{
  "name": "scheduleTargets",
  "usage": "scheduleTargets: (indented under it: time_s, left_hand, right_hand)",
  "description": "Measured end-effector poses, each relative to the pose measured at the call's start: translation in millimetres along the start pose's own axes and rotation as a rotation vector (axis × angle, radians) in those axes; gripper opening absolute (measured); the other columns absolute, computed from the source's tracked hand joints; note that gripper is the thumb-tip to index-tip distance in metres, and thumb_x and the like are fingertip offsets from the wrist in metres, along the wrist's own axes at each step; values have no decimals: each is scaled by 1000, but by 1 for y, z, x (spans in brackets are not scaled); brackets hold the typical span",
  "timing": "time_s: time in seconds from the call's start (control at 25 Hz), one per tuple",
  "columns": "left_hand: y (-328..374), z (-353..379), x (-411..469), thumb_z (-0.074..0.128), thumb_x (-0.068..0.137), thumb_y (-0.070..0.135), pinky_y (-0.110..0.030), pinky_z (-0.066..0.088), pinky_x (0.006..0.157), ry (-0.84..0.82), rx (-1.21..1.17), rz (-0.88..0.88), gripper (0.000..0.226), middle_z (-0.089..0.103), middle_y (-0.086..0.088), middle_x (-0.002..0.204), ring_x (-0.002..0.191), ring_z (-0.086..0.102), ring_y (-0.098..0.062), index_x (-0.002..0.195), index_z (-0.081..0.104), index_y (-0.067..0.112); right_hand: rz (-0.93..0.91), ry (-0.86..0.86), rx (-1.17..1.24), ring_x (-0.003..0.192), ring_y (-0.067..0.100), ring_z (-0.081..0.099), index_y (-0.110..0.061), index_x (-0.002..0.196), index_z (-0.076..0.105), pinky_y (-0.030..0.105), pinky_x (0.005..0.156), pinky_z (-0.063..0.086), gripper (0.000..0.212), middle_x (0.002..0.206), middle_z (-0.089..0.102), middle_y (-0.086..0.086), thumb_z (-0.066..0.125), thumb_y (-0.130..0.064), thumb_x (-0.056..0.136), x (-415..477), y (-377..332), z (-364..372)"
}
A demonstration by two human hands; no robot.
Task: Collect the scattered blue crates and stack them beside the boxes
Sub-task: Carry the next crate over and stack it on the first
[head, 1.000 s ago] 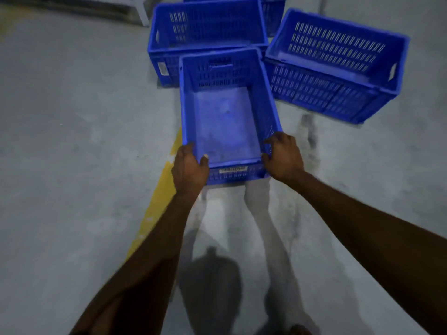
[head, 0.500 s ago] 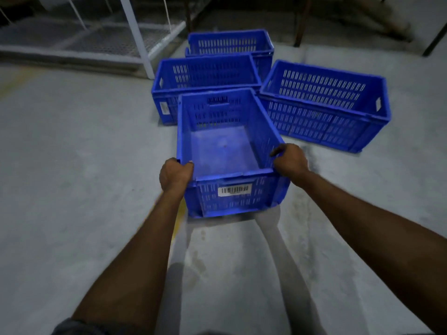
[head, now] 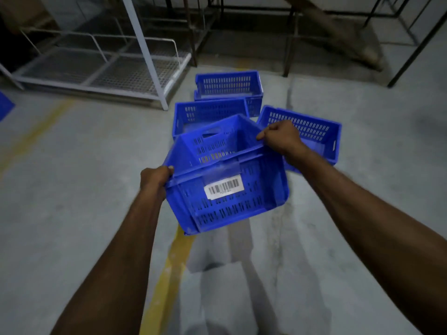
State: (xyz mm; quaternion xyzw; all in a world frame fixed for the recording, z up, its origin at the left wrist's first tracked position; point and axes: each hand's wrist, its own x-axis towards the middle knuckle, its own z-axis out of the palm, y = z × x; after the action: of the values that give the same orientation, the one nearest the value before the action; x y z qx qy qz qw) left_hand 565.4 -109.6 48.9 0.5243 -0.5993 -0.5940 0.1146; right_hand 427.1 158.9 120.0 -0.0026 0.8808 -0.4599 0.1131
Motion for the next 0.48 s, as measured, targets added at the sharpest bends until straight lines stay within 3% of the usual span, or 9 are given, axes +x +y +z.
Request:
scheduleTargets:
  time_s: [0.12,0.2,0.32,0.4,0.48]
  left_hand:
    - [32,-60,-53,75,83,17,-42,53,71,9,83,30,18,65,-15,80,73,62,-25,84,67,1]
    - [53,-97,-94,70,89,12,-39,49,72,-34,29,33,17,64,-14,76,72,60,-24,90,68,-4]
    - [89,-143,-143,65,93,14,-46,52,74,-65,6,106,17,67,-17,78,78,64,-30,82,67,1]
    - [127,-170,-184,64,94,20,-52,56,76,-49,6,154,20,70,-20,83,78,67,-35,85,68,3]
    - [161,-189,-232,63,95,23,-46,55,73,46,66,238,22,69,-17,83,77,66,-35,94,69,2]
  right_hand:
    - [-134,-3,8,70,11,62,-20,79,79,22,63,45,30,73,71,-3,54,-6,69,-77,-88,-30]
    - [-247,2,-9,85,19,62,-23,82,78,27,82,50,39,79,71,-2,48,-8,63,-126,-146,-51]
    - [-266,-62,-138,106,27,48,-26,100,76,34,106,38,47,86,64,-2,53,0,68,-170,-219,-95]
    - [-220,-77,-197,121,33,46,-27,114,71,35,106,39,50,102,67,8,56,-1,74,-187,-242,-127]
    - [-196,-70,-264,123,36,52,-28,127,63,35,103,45,53,119,67,13,61,-10,78,-195,-240,-150]
